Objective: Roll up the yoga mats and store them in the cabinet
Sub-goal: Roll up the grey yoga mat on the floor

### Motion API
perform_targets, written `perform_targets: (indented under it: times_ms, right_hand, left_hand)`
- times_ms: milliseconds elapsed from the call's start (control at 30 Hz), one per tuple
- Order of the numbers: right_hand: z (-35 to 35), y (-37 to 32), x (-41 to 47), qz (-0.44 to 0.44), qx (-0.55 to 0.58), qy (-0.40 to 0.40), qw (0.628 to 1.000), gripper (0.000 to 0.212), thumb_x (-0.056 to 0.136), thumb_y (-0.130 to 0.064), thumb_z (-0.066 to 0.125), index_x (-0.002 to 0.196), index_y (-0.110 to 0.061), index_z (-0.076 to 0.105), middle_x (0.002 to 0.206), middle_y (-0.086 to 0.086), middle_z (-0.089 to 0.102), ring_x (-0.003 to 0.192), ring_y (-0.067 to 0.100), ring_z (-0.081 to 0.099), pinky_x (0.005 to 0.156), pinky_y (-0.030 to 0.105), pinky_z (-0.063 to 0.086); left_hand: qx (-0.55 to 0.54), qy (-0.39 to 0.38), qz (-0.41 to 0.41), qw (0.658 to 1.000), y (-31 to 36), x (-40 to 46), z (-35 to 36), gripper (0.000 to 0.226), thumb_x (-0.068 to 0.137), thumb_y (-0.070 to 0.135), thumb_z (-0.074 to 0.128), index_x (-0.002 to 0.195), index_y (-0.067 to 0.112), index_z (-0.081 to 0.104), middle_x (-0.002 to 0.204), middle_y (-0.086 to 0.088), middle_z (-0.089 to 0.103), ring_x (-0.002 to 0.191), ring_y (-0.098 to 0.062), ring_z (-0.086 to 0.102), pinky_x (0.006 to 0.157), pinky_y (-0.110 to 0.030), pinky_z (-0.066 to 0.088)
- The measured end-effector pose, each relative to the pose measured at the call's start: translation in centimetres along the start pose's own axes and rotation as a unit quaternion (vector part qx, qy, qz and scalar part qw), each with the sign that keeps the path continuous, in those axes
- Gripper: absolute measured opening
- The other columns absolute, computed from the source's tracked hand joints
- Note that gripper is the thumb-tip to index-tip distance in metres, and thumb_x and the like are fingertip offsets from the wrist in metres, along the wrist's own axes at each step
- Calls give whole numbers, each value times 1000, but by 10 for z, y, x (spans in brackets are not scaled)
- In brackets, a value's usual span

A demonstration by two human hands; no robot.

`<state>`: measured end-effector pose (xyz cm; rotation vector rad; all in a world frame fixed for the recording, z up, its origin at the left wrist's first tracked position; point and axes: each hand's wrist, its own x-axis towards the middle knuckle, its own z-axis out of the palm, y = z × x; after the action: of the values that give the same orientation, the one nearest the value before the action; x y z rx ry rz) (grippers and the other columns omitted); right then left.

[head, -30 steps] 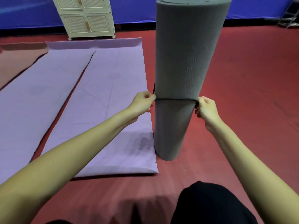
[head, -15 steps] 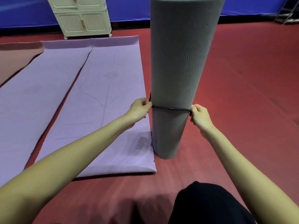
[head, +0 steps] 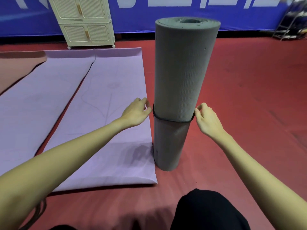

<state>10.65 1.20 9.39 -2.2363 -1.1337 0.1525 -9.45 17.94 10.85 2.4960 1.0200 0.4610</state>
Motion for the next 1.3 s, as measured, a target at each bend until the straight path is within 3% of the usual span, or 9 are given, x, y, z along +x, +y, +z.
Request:
perform_targets:
  times_ms: [133, 267, 367, 500, 867, 1000, 1100, 1200, 1300]
  right_hand:
    - [-35, -30, 8, -26, 110, 52, 992, 26, 92, -19, 43, 116, -12, 51, 114, 12, 57, 102, 29, 56, 85, 39, 43]
    - [-71, -67, 12, -38, 231, 70, 970, 52, 66, -28, 57, 117, -18, 54, 119, 2, 59, 102, 18, 58, 87, 35, 48]
    - [-83, -75, 15, -60, 225, 16, 972, 73, 64, -30, 75, 131, -26, 45, 127, 0, 53, 106, 15, 55, 78, 22, 43]
    - [-84, -79, 14, -86, 213, 0, 973, 109, 46, -55, 84, 140, -32, 34, 131, -6, 51, 117, 6, 49, 89, 27, 44]
    - [-78, -93, 24, -188, 186, 116, 957, 108, 43, -53, 80, 138, -27, 36, 130, -8, 51, 102, 10, 52, 85, 35, 49]
    - [-66, -77, 63, -223, 99, 145, 959, 104, 46, -51, 81, 135, -22, 36, 124, -2, 56, 100, 20, 57, 83, 40, 49]
    - [-35, -49, 95, -249, 3, 152, 956, 96, 53, -55, 71, 134, -10, 44, 122, 5, 56, 106, 30, 56, 82, 45, 48]
    - [10, -21, 113, -246, -40, 159, 955, 79, 69, -49, 63, 135, -9, 46, 126, 7, 54, 102, 31, 53, 77, 45, 49]
    - [52, 12, 116, -244, -67, 79, 964, 78, 76, -28, 72, 144, -18, 35, 140, 0, 47, 111, 30, 53, 78, 42, 51]
  left_hand:
    - [-42, 68, -20, 997, 10, 26, -47, 21, 96, 25, 44, 101, 12, 59, 97, -6, 62, 87, -23, 57, 72, -32, 43]
    - [-282, 66, -84, 953, 54, 47, -103, 25, 97, 31, 43, 91, 14, 60, 82, -1, 56, 78, -19, 55, 65, -28, 46]
    - [-381, 0, -120, 917, 85, 52, -144, 50, 93, 60, 39, 83, 16, 60, 76, -2, 49, 61, -13, 44, 57, -24, 40]
    - [-346, -125, -92, 925, 110, 52, -166, 76, 74, 85, 38, 89, 13, 54, 73, -3, 41, 61, -14, 32, 60, -30, 32]
    - [-390, -83, 9, 917, 102, 47, -163, 50, 62, 58, 62, 93, 18, 60, 86, -9, 49, 74, -20, 46, 71, -34, 46]
    - [-387, -70, 12, 919, 96, 55, -150, 21, 70, 39, 65, 80, 21, 60, 77, -3, 50, 74, -18, 44, 70, -32, 50]
    - [-368, -72, 6, 927, 75, 62, -111, 6, 82, 21, 67, 88, 20, 64, 88, -4, 60, 82, -17, 55, 86, -43, 56]
    - [-393, -84, -12, 916, 42, 69, -55, 34, 83, 12, 70, 114, 24, 64, 97, 2, 68, 92, -16, 63, 97, -49, 50]
    - [-386, -57, -42, 920, 9, 59, 6, 55, 81, 1, 71, 131, 19, 56, 92, 11, 67, 96, -17, 62, 88, -37, 56]
